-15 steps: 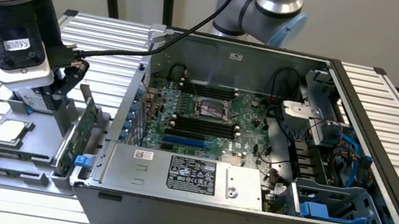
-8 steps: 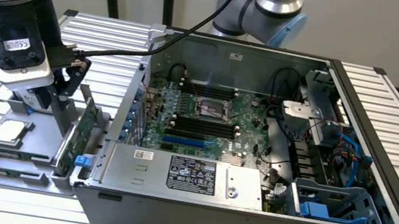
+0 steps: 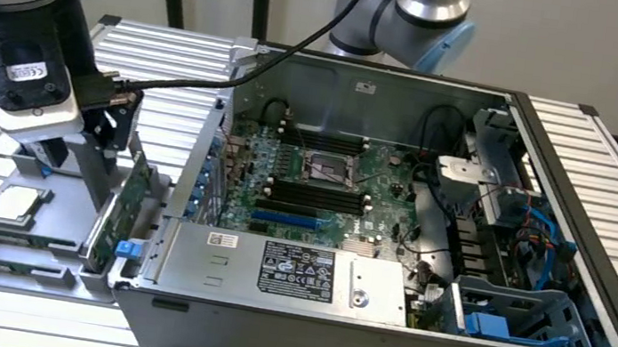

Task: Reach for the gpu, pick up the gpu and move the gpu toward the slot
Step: 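Pick up the gpu and move the gpu toward the slot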

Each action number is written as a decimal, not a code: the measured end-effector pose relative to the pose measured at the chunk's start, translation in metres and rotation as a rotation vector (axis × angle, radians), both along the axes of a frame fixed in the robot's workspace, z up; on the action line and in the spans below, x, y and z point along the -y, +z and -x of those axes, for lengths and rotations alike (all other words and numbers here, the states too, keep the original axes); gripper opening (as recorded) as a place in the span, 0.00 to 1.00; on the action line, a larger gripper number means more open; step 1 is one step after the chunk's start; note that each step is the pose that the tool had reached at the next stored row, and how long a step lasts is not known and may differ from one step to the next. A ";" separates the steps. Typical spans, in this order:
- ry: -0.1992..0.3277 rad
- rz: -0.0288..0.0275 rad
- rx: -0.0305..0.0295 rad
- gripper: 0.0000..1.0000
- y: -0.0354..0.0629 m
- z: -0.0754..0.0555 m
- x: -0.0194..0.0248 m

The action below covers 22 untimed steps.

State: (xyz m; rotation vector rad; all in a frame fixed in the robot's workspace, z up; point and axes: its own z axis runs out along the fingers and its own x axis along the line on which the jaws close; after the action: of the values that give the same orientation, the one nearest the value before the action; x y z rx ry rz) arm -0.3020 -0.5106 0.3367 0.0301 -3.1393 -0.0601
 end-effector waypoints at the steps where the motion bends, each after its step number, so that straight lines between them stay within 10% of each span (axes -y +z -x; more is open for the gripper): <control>1: 0.000 0.0001 0.0001 0.54 -0.0018 0.001 -0.0005; 22: -0.002 0.0000 0.0197 0.54 -0.0385 0.011 -0.0170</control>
State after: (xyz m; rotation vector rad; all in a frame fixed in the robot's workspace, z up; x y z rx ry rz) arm -0.3127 -0.4936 0.2981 0.0271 -3.1590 -0.0601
